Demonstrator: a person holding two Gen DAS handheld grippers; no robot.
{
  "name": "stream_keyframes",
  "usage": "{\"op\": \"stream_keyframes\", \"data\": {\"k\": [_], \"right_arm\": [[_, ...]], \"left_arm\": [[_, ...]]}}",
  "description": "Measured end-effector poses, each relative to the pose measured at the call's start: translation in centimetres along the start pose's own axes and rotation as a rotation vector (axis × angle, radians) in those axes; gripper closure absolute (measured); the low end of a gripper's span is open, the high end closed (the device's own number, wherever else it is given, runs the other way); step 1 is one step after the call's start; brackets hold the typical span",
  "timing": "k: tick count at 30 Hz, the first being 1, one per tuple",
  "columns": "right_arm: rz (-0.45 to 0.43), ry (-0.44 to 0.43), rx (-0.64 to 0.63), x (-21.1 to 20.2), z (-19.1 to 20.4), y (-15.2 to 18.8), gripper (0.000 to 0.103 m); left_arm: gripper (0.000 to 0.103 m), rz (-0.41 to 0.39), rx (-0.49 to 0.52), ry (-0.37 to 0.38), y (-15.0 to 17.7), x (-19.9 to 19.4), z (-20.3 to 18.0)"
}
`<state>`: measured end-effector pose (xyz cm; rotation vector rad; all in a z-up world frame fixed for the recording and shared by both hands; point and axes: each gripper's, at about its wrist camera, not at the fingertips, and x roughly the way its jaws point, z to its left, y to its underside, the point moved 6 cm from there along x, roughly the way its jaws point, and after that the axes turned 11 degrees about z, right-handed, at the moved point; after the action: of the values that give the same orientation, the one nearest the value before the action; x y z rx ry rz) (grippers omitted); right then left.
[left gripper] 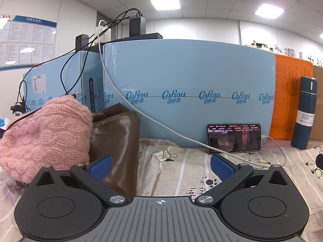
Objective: Fold clothes
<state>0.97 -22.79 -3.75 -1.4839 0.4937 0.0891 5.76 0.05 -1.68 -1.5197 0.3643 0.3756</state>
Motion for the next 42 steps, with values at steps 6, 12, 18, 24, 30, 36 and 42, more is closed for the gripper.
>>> {"op": "stream_keyframes", "data": {"k": [6, 12, 18, 24, 30, 36, 42], "right_arm": [[0.011, 0.008, -0.003, 0.02, -0.14, 0.04, 0.0], [0.008, 0.004, 0.013, 0.0, -0.13, 0.25, 0.0], [0.009, 0.014, 0.03, -0.02, -0.44, 0.17, 0.0], [0.015, 0.029, 0.033, 0.06, -0.61, 0.18, 0.0], [0.024, 0.034, 0.033, 0.18, -0.67, 0.26, 0.0], [0.022, 0.065, 0.036, 0.13, -0.89, 0.24, 0.0], [0.025, 0.067, 0.037, 0.11, -0.91, 0.25, 0.0]], "left_arm": [[0.0, 0.002, -0.011, -0.007, 0.1, 0.02, 0.05], [0.0, 0.0, -0.026, -0.012, 0.18, 0.16, 0.22], [0.0, -0.025, -0.03, -0.015, 0.09, -0.39, 0.38], [0.0, -0.031, -0.022, -0.018, 0.22, -0.55, 0.19], [0.0, -0.035, -0.025, -0.014, 0.23, -0.68, 0.18], [0.0, -0.033, -0.026, -0.016, 0.19, -0.67, 0.25], [0.0, -0.036, -0.027, -0.018, 0.15, -0.7, 0.31]]}}
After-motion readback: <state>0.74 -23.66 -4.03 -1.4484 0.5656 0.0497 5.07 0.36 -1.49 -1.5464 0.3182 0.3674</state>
